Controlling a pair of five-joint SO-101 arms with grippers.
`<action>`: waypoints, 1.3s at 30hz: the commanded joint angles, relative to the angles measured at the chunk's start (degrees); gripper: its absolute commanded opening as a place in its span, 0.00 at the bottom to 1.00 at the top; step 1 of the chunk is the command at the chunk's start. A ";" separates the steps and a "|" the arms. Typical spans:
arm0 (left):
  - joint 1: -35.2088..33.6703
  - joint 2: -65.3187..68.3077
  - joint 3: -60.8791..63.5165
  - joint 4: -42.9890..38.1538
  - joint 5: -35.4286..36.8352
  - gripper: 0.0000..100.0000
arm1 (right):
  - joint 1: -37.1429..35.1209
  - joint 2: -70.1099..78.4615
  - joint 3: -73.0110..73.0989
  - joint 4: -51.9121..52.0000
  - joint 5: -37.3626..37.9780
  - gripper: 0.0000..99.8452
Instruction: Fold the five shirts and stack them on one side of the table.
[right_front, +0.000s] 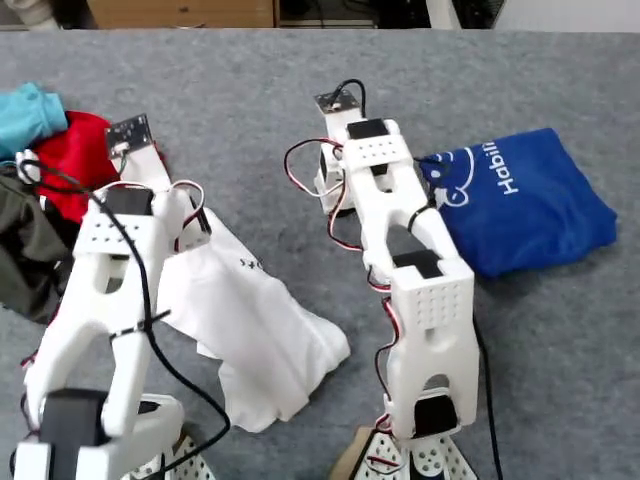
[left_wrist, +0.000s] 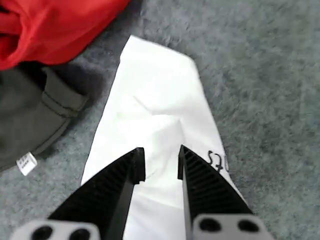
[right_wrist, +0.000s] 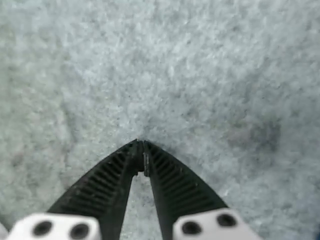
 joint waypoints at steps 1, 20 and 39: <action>0.35 1.54 -2.02 -0.70 0.62 0.12 | 0.22 -0.22 -0.22 -2.11 0.35 0.01; 2.46 14.73 -9.41 -6.07 0.62 0.03 | 0.40 -0.13 0.04 -3.69 0.35 0.01; 0.53 15.25 -15.03 10.20 -7.91 0.16 | 0.31 1.19 -0.57 -3.34 0.35 0.01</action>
